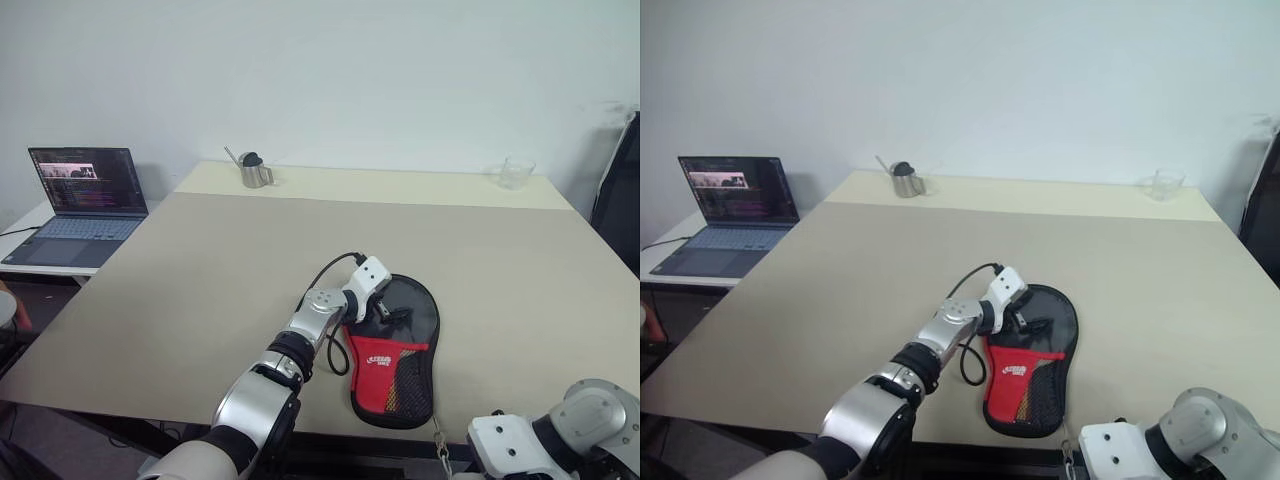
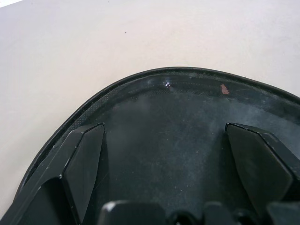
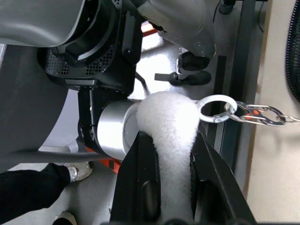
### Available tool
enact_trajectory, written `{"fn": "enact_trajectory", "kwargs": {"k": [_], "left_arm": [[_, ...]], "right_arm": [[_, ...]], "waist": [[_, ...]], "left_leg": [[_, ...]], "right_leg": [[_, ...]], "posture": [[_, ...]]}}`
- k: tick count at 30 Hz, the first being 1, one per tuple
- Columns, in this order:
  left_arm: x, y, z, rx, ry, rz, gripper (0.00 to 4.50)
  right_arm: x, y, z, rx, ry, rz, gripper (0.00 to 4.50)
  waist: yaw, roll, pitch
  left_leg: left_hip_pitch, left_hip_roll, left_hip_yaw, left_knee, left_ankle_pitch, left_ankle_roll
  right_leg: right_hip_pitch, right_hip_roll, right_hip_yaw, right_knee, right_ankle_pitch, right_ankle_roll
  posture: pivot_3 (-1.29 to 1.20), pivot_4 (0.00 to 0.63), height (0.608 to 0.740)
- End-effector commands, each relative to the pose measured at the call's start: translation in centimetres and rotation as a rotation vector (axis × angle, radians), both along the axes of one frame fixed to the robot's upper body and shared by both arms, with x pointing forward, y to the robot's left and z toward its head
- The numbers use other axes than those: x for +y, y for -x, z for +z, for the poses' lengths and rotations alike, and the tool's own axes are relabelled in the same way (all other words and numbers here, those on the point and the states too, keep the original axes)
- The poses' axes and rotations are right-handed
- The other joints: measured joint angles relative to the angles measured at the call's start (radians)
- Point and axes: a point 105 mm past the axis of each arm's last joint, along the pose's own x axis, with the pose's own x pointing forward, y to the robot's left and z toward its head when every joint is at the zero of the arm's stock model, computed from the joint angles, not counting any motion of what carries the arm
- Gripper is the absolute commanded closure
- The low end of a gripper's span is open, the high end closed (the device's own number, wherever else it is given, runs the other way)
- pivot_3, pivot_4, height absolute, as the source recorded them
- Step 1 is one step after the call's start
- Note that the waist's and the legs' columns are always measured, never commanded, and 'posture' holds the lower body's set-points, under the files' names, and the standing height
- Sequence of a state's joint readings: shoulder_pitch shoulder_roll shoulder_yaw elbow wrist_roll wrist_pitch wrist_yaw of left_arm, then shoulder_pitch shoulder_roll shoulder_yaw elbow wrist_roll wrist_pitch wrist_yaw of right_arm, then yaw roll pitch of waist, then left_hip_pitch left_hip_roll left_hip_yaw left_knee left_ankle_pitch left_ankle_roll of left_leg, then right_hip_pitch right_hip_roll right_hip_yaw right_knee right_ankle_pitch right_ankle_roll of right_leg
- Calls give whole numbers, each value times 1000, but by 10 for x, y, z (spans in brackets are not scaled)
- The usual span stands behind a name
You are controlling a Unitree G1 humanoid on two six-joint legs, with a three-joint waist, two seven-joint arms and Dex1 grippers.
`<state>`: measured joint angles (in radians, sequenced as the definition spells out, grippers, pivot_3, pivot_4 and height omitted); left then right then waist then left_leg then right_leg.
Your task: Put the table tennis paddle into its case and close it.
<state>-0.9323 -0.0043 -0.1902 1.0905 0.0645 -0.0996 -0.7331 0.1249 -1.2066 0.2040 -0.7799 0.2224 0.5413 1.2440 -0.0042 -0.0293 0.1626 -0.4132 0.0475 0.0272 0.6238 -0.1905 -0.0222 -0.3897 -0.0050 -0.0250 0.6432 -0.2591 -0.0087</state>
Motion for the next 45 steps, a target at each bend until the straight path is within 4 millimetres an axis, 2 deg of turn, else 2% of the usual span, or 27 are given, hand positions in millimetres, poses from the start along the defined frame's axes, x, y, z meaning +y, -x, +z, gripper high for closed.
{"fn": "enact_trajectory", "kwargs": {"k": [1,10,14,16,18,26,30,34,38,41,43,45], "left_arm": [[23,11,-48,122,-132,47,0],[24,9,-48,121,-138,57,0],[22,10,-49,120,-141,52,0],[22,10,-48,119,-141,51,0],[21,9,-47,119,-140,51,0],[19,10,-47,122,-139,41,0],[22,9,-46,121,-137,50,0],[25,8,-47,121,-136,59,0],[28,5,-45,122,-124,80,0],[33,1,-41,118,-110,96,0],[36,-2,-35,103,-98,107,0],[40,-5,-29,81,-91,106,0]], "right_arm": [[-1,0,7,-1,2,21,4243],[-13,4,13,15,50,-32,4248],[-18,0,5,-12,57,-82,4248],[-21,-3,0,-24,66,-98,3533],[-23,-3,-3,-19,69,-104,2999],[-29,-11,-11,-50,76,-122,121],[-42,-29,-8,-106,104,-165,51],[-52,-58,14,-199,72,-229,51],[-32,-93,43,-296,-161,-339,51],[-26,-132,65,-360,-351,-514,51],[-27,-147,67,-336,-405,-602,51],[-32,-153,57,-286,-377,-635,51]], "waist": [[0,0,0],[0,0,0],[0,0,0],[0,0,0],[0,0,0],[-1,-1,0],[-1,-1,0],[-4,-1,1],[-4,-3,1],[-5,-4,3],[-4,-5,4],[-3,-3,3]], "left_leg": [[0,0,0,0,0,0],[0,0,0,0,0,0],[0,0,-1,0,0,0],[0,0,-1,0,0,0],[0,0,-1,0,0,0],[0,-1,-1,0,0,0],[0,-1,-1,0,0,0],[0,-1,0,0,0,0],[1,-1,-1,0,0,0],[2,-1,-1,0,0,0],[2,0,-1,-1,0,0],[2,0,-1,-1,0,0]], "right_leg": [[0,0,0,0,0,0],[0,-1,-2,0,0,0],[0,-3,-4,0,0,0],[0,-5,-9,0,0,0],[0,-7,-12,-1,0,0],[0,-12,-16,-1,0,0],[0,-12,-16,-1,0,0],[0,-13,-17,-1,0,0],[1,-13,-20,-1,0,0],[1,-13,-22,-1,0,0],[1,-14,-21,0,0,0],[1,-15,-21,1,0,0]], "posture": [[0,150,740],[0,150,740],[0,150,740],[0,150,740],[0,150,740],[0,150,740],[0,150,740],[0,150,740],[0,150,740],[0,150,740],[0,150,740],[0,150,740]]}}
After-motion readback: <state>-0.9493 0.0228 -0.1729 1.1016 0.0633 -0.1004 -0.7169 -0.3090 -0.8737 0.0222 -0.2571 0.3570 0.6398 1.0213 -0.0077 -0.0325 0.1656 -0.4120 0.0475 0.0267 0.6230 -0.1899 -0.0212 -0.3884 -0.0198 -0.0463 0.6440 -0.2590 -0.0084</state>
